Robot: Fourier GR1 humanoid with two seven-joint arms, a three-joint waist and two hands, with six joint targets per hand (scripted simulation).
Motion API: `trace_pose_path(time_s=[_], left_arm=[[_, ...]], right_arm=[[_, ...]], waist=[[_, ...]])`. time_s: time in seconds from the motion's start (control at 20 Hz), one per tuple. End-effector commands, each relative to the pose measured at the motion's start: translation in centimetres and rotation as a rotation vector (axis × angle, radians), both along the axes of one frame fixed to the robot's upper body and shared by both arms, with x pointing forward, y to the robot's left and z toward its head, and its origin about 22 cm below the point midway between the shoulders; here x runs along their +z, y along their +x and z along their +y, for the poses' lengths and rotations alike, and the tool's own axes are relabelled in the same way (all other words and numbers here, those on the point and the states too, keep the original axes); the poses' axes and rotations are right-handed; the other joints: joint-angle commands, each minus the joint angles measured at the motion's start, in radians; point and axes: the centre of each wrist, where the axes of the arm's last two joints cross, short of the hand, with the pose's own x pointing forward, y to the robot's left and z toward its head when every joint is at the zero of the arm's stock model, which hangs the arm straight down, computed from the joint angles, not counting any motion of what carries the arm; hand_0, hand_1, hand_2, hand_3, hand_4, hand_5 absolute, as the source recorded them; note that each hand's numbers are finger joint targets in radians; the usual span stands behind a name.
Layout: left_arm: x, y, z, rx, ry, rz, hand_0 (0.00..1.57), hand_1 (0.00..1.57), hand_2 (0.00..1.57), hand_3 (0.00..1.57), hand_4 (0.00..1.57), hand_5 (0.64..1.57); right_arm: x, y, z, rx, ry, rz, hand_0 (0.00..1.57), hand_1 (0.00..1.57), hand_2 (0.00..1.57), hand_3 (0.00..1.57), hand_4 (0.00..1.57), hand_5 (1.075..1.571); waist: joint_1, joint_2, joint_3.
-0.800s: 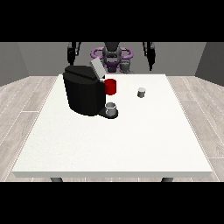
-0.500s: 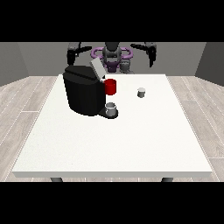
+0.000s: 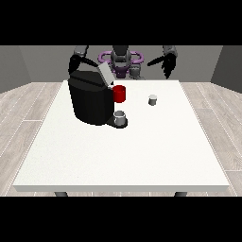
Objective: Insert the coffee pod into the coffee machine and close the lid
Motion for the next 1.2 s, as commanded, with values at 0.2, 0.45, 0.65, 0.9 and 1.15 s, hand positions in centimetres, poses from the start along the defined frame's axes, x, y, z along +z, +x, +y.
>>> trace_pose_path(time_s=[0.2, 0.45, 0.65, 0.9, 1.15], left_arm=[[1.0, 3.8, 3.1, 0.06, 0.194, 0.063, 0.0, 0.0, 0.0, 0.0, 0.0, 1.571], [1.6, 6.4, 3.2, 0.086, 0.248, 0.099, 0.0, 0.0, 0.0, 0.0, 0.0, 1.571], [1.4, 7.1, 3.6, 0.046, 0.297, 0.12, 0.0, 0.0, 0.0, 0.0, 0.0, 1.571], [-1.0, 7.6, 1.6, 0.022, 0.381, 0.122, 0.0, 0.0, 0.29, 0.0, 0.0, 1.571], [-2.2, 8.1, -0.7, 0.037, 0.431, 0.001, 0.95, 0.95, 0.97, 0.66, 0.0, 1.571]], right_arm=[[2.4, 1.1, 3.4, 0.083, -0.012, -0.041, 0.0, 0.0, 0.0, 0.0, 0.0, 1.571], [2.8, 2.2, 4.7, 0.089, 0.006, -0.043, 0.0, 0.0, 0.0, 0.0, 0.0, 1.571], [1.3, 2.5, 2.4, 0.089, -0.013, -0.029, 0.0, 0.0, 0.0, 0.0, 0.0, 1.571], [2.1, 4.0, 2.5, 0.063, 0.05, 0.012, 0.0, 0.0, 0.0, 0.0, 0.0, 1.571], [-0.5, 3.8, 4.2, 0.061, 0.032, 0.02, 0.0, 0.0, 0.0, 0.0, 0.0, 1.571]], waist=[[-0.104, 0.072, -0.0008], [-0.121, 0.141, -0.0005], [-0.107, 0.165, 0.0], [-0.076, 0.147, 0.0], [-0.054, 0.175, 0.0]])
